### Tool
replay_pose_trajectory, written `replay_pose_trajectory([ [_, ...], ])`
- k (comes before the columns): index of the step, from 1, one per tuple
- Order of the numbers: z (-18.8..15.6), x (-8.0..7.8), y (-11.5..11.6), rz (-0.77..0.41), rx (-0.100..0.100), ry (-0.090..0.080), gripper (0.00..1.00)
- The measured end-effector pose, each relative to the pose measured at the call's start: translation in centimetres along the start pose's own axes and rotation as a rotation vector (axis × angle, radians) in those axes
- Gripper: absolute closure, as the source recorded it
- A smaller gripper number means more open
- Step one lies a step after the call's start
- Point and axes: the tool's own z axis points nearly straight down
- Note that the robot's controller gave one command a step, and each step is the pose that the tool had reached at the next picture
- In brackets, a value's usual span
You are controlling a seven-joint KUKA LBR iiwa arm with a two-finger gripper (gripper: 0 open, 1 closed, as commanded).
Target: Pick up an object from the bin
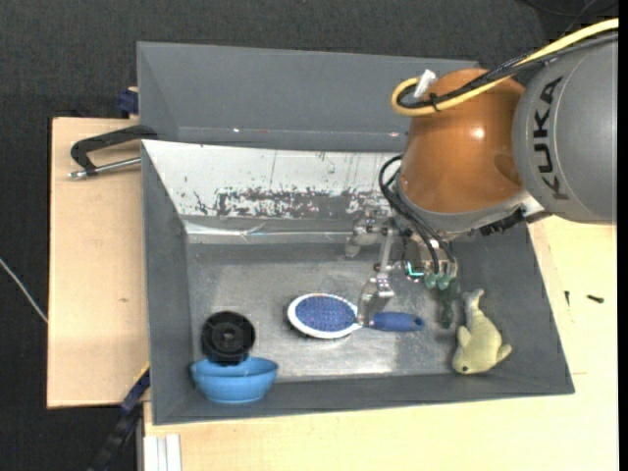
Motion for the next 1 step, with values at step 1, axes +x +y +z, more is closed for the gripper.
replay_pose_trajectory([
  [1, 13.43, 1.17, -0.64, -0.741, 0.002, -0.012, 0.0],
])
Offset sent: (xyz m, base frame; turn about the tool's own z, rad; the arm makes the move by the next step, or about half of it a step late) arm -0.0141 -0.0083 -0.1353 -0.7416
